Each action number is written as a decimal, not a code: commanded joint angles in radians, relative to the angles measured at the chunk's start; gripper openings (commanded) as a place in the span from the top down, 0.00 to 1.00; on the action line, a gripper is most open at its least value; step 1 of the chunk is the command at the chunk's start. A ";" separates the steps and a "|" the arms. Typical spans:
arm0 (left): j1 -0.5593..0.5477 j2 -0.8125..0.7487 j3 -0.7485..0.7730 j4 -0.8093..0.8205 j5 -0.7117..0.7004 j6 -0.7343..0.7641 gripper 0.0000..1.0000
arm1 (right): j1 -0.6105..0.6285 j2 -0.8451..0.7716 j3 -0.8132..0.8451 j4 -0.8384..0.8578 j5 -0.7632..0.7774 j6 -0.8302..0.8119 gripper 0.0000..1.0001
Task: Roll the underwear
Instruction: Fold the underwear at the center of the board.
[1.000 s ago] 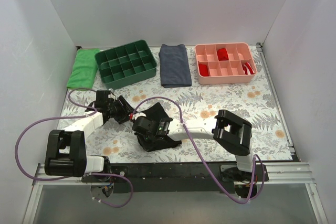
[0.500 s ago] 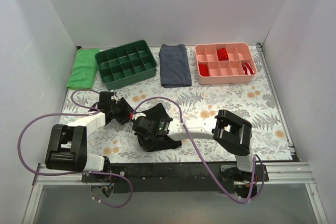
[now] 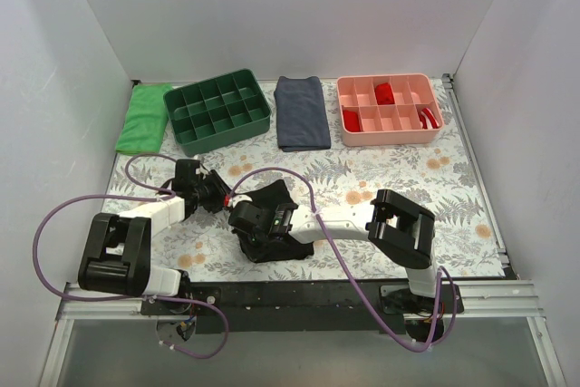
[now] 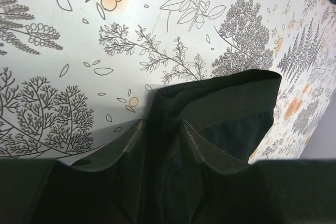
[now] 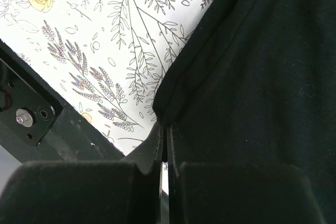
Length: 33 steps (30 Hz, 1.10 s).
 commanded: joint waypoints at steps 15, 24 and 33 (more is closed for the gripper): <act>-0.030 0.074 -0.023 0.112 -0.007 0.010 1.00 | -0.001 -0.035 -0.008 0.007 -0.019 0.011 0.96; -0.035 0.039 0.053 0.015 -0.004 0.012 1.00 | -0.001 -0.106 -0.065 0.062 -0.005 0.016 0.99; -0.043 -0.084 0.164 -0.256 -0.087 -0.016 1.00 | -0.015 -0.247 -0.157 0.160 -0.070 0.010 0.99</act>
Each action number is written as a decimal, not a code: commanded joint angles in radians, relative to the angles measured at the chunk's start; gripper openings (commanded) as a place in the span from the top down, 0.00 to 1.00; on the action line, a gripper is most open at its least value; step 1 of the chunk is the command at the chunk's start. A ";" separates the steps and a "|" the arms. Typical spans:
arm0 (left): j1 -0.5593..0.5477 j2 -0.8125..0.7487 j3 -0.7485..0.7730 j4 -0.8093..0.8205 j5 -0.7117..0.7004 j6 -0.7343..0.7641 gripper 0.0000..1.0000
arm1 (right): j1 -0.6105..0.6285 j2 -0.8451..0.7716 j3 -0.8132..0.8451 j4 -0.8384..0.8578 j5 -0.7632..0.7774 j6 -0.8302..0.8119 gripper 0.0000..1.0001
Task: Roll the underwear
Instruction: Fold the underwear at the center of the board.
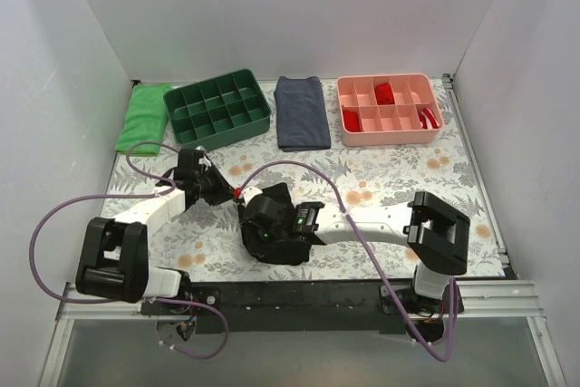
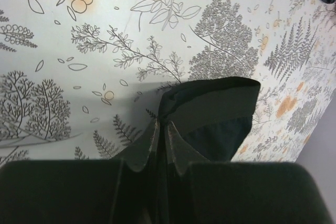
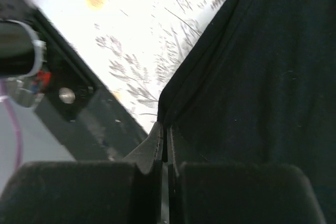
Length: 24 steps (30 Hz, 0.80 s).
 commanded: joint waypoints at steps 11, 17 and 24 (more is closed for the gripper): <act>-0.152 -0.029 0.263 -0.365 -0.201 -0.002 1.00 | -0.104 -0.242 -0.313 0.308 -0.192 0.141 0.99; -0.276 0.061 0.373 -0.419 -0.286 -0.017 1.00 | -0.132 -0.294 -0.431 0.388 -0.227 0.170 0.99; -0.382 0.190 0.519 -0.469 -0.369 -0.026 1.00 | -0.141 -0.383 -0.534 0.433 -0.161 0.220 0.99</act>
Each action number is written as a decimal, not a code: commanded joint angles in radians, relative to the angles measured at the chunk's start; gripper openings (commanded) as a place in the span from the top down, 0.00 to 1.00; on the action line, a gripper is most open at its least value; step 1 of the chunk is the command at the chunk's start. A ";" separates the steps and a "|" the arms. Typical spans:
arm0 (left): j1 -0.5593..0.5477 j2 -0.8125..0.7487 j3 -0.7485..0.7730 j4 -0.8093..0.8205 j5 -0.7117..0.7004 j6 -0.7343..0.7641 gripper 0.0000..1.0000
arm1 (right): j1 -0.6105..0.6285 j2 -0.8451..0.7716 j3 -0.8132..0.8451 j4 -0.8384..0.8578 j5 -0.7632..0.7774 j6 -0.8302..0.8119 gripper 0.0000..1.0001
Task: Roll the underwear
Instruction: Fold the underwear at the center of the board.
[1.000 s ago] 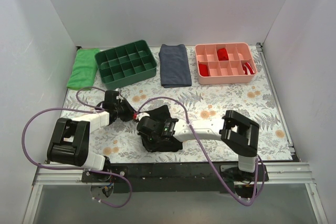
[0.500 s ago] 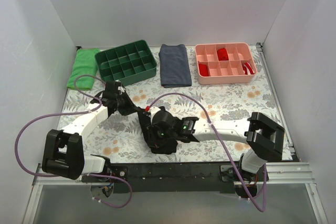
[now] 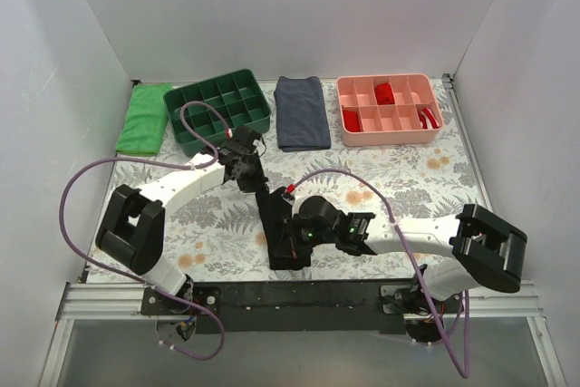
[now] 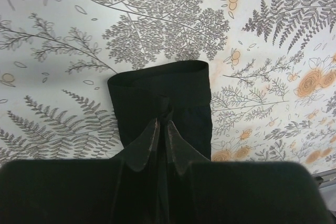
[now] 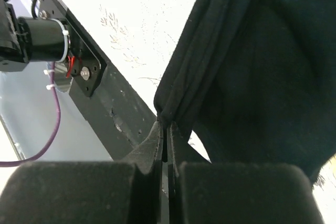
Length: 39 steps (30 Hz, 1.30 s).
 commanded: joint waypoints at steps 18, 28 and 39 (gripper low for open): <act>-0.157 0.229 0.255 -0.094 -0.134 -0.014 1.00 | -0.041 -0.179 -0.257 0.081 0.108 0.228 0.99; -0.181 0.350 0.379 -0.166 -0.140 0.012 1.00 | -0.061 -0.118 -0.239 0.010 0.101 0.265 0.99; -0.189 0.350 0.423 -0.195 -0.150 0.037 0.89 | -0.049 -0.210 -0.251 -0.003 0.199 0.270 0.63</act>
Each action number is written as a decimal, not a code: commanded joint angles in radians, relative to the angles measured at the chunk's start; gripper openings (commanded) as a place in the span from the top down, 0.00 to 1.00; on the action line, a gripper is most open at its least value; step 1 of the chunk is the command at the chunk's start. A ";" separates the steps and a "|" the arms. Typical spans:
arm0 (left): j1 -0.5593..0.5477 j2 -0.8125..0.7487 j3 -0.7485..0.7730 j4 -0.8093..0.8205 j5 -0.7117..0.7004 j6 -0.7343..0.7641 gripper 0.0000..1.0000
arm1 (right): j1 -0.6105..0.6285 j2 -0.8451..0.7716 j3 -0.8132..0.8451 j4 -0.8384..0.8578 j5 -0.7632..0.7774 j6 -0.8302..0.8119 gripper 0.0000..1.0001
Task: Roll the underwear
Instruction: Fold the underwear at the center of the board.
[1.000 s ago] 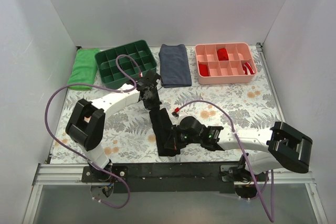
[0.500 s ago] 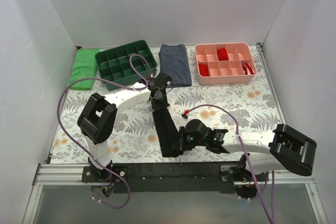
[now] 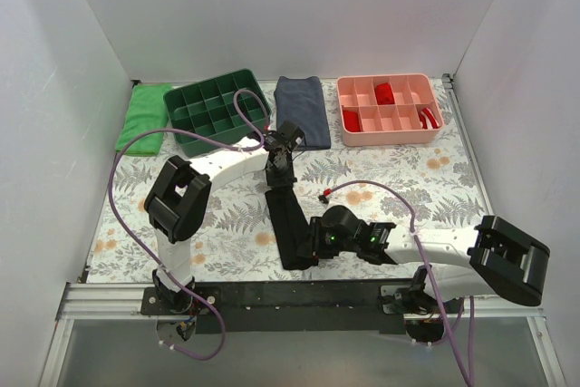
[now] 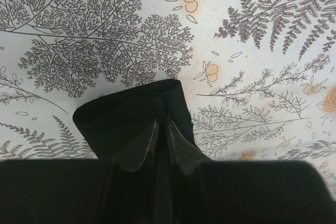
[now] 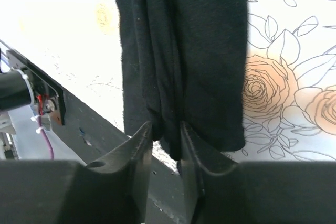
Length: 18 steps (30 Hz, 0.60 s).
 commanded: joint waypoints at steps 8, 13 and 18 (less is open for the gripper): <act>-0.006 -0.026 0.127 -0.029 -0.042 0.045 0.63 | 0.047 -0.144 0.006 -0.028 0.157 -0.015 0.53; -0.006 -0.035 0.135 -0.034 -0.048 0.041 0.58 | 0.070 -0.174 0.045 -0.210 0.268 0.016 0.53; -0.006 -0.070 0.147 -0.035 -0.054 0.035 0.53 | 0.082 -0.274 0.056 -0.267 0.411 0.002 0.55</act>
